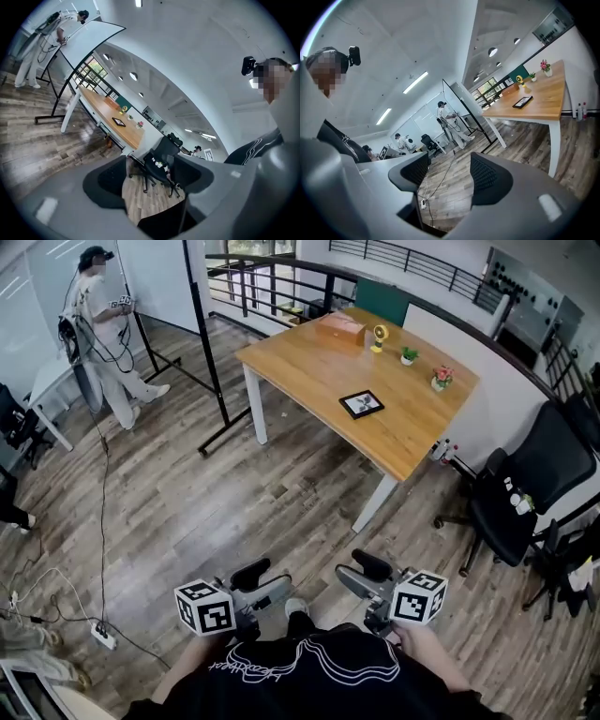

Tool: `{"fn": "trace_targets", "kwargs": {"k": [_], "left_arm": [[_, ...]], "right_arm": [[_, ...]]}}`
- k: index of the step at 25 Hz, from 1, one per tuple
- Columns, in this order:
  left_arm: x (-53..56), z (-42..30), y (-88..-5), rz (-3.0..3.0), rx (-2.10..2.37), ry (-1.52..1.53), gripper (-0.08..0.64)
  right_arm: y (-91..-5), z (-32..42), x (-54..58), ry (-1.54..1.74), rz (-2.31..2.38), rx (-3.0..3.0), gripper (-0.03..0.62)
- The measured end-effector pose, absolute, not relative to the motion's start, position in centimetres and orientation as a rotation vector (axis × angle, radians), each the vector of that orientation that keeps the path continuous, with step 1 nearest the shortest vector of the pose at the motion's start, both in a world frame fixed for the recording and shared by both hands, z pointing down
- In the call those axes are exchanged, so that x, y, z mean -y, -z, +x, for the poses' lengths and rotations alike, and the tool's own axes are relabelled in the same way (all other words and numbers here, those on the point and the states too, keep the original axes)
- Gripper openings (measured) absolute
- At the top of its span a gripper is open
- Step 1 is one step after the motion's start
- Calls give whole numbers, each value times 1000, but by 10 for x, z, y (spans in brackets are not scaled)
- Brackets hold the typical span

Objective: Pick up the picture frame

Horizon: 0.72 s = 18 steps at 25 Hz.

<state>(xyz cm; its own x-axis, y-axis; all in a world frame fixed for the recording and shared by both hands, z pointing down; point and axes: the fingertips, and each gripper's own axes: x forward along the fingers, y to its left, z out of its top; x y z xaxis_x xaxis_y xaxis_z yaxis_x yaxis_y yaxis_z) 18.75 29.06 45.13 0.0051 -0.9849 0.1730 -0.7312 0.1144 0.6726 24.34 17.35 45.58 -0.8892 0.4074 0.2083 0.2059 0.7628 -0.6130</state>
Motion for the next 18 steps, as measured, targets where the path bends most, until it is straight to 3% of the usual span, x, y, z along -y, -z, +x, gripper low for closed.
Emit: {"fn": "trace_targets", "kwargs": {"k": [7,18], "left_arm": [[-221,94,-430,1751,1756,442,308],[-154,-2,-445,1792,1659,423,308]], "right_arm": [[-442,147,-105,-839,-440,2658,288],[-451,68,-51,-914,-337,2694,284]]}}
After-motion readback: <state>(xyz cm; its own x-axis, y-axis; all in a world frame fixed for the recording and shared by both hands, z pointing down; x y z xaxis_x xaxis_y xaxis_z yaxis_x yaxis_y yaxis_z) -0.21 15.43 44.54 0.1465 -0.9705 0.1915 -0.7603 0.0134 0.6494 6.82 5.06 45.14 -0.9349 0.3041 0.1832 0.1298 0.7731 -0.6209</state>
